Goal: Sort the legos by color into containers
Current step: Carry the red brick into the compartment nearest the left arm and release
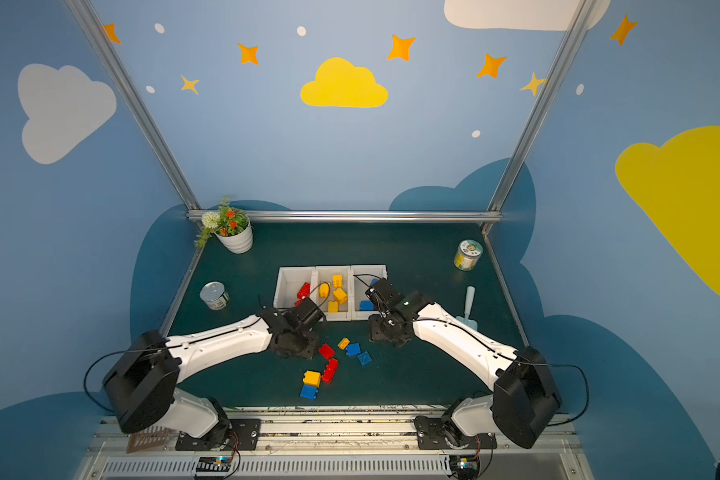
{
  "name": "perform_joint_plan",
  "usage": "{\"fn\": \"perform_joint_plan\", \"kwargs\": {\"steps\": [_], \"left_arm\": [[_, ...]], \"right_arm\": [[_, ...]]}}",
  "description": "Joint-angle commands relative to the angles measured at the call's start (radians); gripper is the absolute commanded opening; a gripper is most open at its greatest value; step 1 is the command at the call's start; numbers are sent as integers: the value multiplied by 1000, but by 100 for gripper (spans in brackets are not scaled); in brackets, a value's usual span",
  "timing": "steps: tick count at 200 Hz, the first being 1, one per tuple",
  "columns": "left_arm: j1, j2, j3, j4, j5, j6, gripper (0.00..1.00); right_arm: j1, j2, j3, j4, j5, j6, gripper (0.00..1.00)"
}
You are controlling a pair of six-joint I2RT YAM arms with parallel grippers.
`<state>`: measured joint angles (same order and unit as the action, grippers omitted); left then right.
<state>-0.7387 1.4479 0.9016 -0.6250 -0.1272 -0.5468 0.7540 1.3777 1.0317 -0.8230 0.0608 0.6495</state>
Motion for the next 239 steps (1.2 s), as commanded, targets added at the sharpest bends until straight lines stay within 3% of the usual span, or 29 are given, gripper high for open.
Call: {"fn": "perform_joint_plan", "kwargs": {"steps": [1, 27, 52, 98, 136, 187, 239], "left_arm": [[114, -95, 31, 8, 0, 22, 29], [245, -128, 30, 77, 14, 83, 30], [324, -44, 103, 77, 45, 149, 31], [392, 181, 280, 35, 79, 242, 33], [415, 270, 359, 6, 118, 266, 39], [415, 264, 361, 12, 117, 256, 54], [417, 99, 272, 32, 110, 206, 58]], "right_arm": [[-6, -20, 14, -28, 10, -8, 65], [-7, -16, 15, -22, 1, -8, 64], [-7, -11, 14, -19, -7, -7, 64], [-8, -16, 15, -38, -3, -4, 63], [-7, -30, 14, -50, 6, 6, 64], [-4, -17, 31, -55, -9, 7, 67], [89, 60, 52, -14, -32, 49, 67]]}}
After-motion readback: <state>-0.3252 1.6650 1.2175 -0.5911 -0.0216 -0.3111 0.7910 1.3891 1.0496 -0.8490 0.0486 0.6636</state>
